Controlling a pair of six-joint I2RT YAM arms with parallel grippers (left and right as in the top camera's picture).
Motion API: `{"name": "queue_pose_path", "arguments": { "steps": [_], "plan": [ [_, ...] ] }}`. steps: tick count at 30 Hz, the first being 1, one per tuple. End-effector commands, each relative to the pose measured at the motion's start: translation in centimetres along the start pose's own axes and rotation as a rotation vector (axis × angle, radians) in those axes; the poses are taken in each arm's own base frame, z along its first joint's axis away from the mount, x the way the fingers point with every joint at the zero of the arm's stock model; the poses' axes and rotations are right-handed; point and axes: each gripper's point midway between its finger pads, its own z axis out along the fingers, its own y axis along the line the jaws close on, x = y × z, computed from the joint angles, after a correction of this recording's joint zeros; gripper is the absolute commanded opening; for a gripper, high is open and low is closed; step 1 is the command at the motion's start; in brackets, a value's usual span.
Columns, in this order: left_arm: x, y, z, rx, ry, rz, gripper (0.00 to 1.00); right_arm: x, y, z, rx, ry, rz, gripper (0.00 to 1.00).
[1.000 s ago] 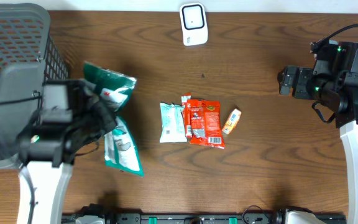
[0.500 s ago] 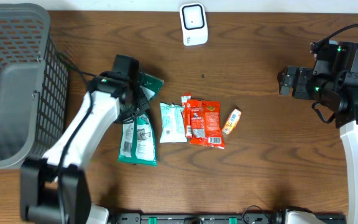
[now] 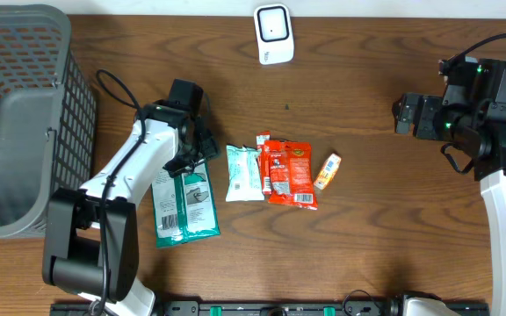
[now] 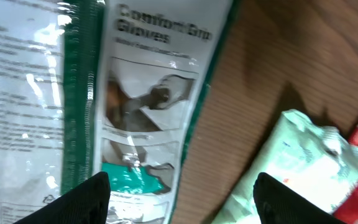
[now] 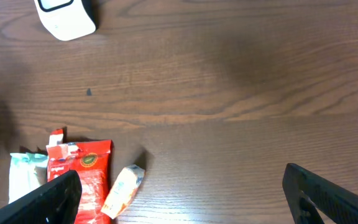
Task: Scan the item barcode
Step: 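Grasp the green 3M gloves package and lift it out with left gripper, then lower the 3M gloves package onto the table left of the wipes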
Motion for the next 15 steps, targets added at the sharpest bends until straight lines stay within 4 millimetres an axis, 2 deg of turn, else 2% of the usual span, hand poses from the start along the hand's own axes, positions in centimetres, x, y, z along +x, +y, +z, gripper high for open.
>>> {"name": "queue_pose_path", "arguments": {
  "steps": [1, 2, 3, 4, 5, 6, 8, 9, 15],
  "plan": [
    [-1.2, -2.3, -3.4, 0.101, -0.053, 0.077, 0.75, -0.6, 0.0, -0.6, 0.000, -0.021, 0.009, 0.99],
    [-1.1, -2.4, -3.9, 0.106, -0.064, 0.090, 0.74, -0.6, 0.0, -0.6, 0.000, -0.021, 0.009, 0.99],
    [-1.1, -2.3, -4.5, 0.109, -0.075, 0.120, 0.64, -0.6, 0.0, -0.6, 0.000, -0.021, 0.009, 0.99],
    [-1.1, -1.8, -4.9, 0.083, -0.091, 0.143, 0.43, -0.6, 0.0, -0.6, 0.000, -0.021, 0.009, 0.99],
    [-1.4, -0.4, -5.2, 0.009, -0.117, 0.141, 0.19, -0.6, 0.0, -0.6, 0.000, -0.021, 0.009, 0.99],
    [-1.7, 1.2, -5.3, -0.074, -0.138, 0.135, 0.07, -0.6, 0.0, -0.6, 0.000, -0.021, 0.009, 0.99],
    [-1.5, 4.2, -5.4, -0.228, -0.146, 0.133, 0.08, -0.6, 0.0, -0.6, 0.000, -0.021, 0.009, 0.99],
    [-1.2, 5.0, -5.3, -0.268, -0.138, 0.134, 0.07, -0.6, 0.0, -0.6, 0.000, -0.021, 0.009, 0.99],
    [0.8, 8.8, -3.6, -0.371, -0.071, 0.096, 0.08, -0.6, 0.0, -0.6, 0.000, -0.021, 0.009, 0.99]
  ]
}}
